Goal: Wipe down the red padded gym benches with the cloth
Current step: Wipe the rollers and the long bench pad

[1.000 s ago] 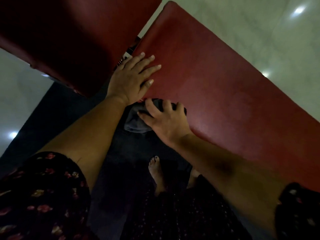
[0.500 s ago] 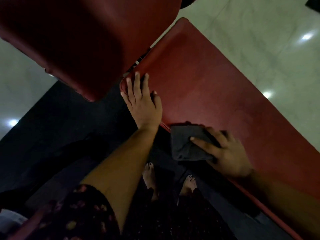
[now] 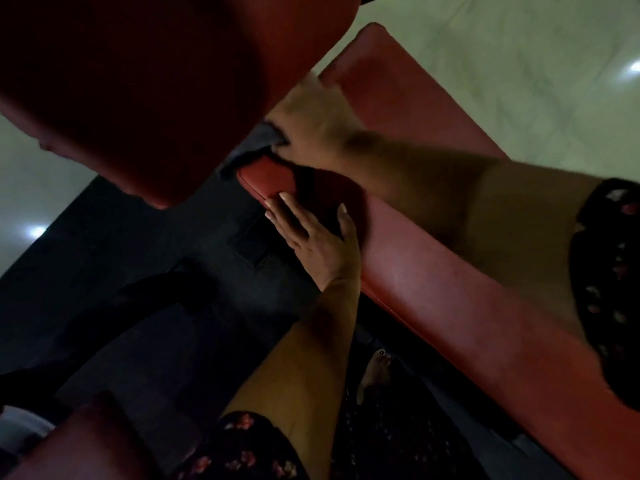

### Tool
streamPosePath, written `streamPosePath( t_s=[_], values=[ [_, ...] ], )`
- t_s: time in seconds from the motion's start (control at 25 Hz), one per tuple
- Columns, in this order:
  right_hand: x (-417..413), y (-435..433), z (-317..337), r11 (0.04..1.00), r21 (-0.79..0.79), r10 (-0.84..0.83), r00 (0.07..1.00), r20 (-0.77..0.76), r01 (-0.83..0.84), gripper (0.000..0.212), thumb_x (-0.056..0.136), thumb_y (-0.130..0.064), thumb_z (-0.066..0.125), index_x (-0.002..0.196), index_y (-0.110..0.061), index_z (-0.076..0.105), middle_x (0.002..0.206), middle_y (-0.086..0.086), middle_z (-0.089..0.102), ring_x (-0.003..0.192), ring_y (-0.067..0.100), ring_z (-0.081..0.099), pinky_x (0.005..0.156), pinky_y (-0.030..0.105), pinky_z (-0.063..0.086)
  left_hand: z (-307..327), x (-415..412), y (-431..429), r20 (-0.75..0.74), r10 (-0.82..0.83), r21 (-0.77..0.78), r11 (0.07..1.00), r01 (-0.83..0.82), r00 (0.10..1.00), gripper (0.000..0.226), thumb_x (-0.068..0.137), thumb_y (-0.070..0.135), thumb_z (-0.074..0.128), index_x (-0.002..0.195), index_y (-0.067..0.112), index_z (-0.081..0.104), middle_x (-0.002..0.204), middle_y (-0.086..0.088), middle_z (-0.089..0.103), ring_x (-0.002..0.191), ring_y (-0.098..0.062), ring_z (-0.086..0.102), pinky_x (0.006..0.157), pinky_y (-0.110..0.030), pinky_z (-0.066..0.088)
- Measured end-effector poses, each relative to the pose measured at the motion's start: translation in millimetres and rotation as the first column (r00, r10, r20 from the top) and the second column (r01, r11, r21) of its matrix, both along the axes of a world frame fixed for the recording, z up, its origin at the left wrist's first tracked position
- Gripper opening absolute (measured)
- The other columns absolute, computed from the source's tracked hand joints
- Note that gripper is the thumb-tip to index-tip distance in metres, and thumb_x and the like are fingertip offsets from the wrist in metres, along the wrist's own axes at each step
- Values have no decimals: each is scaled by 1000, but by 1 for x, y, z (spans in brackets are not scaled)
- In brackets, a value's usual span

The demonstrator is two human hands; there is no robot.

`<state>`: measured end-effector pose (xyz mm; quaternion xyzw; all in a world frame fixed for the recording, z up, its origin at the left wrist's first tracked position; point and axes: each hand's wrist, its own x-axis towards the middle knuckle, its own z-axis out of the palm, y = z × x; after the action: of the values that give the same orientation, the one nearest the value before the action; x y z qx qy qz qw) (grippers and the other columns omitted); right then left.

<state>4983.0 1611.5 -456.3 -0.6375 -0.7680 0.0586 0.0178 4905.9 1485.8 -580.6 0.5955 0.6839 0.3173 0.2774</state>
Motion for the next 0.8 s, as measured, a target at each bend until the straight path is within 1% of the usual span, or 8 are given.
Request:
streamPosePath(
  t_s=[0.08,0.16,0.24,0.36,0.4,0.56,0.68,0.8],
  values=[
    [0,2,-6,979,7,201,977,67,-202,61,88,-42,60,144,-29,39,143,10,41,129,40,37,97,57,39,0,0,0,-6,-6,-4,1000,6,1000,88,95,52,45,154,4,1,163,-19,2,150,-34,1,121,-46,16],
    [25,4,-12,970,0,244,967,78,-245,68,85,-46,63,146,-32,37,144,10,41,125,45,40,91,59,40,0,0,2,-77,17,32,999,-15,997,84,97,53,40,154,2,5,162,-17,5,150,-35,5,118,-53,25],
    [40,6,-18,988,-13,156,986,59,-155,67,85,-42,65,145,-34,37,143,10,39,120,45,44,85,54,45,1,0,-1,-227,52,87,996,-33,972,78,98,51,35,152,-1,13,160,-13,9,148,-33,10,116,-57,26],
    [16,1,-19,996,11,-87,995,43,86,58,89,-34,62,143,-34,39,144,9,37,119,41,43,85,50,46,4,2,5,-393,16,120,992,34,919,73,97,45,33,153,3,13,160,-15,8,148,-32,8,120,-56,3],
    [8,-3,-19,997,17,-77,997,24,77,57,90,-32,60,143,-36,39,144,9,36,120,40,43,86,50,46,7,4,10,-411,7,128,991,50,912,72,97,43,34,154,5,12,161,-17,8,149,-32,7,119,-53,-4],
    [44,-8,-14,980,5,197,976,88,-199,64,93,-28,58,147,-46,29,151,9,27,119,41,43,82,45,48,21,26,39,-393,130,109,990,-95,910,69,98,35,35,154,2,15,162,-19,12,150,-32,11,120,-55,3],
    [83,4,-15,1000,10,-23,986,166,21,59,94,-28,57,145,-46,33,151,9,27,121,44,41,81,48,48,17,34,41,-493,69,115,993,-13,867,68,99,44,32,156,9,19,162,-15,17,150,-28,15,120,-55,9],
    [83,10,-11,957,-29,-284,951,122,289,61,92,-27,60,144,-44,35,149,8,27,125,41,38,86,49,48,13,36,41,-552,7,94,994,54,834,70,97,57,27,157,21,18,162,-16,16,150,-32,15,118,-56,6]
  ],
)
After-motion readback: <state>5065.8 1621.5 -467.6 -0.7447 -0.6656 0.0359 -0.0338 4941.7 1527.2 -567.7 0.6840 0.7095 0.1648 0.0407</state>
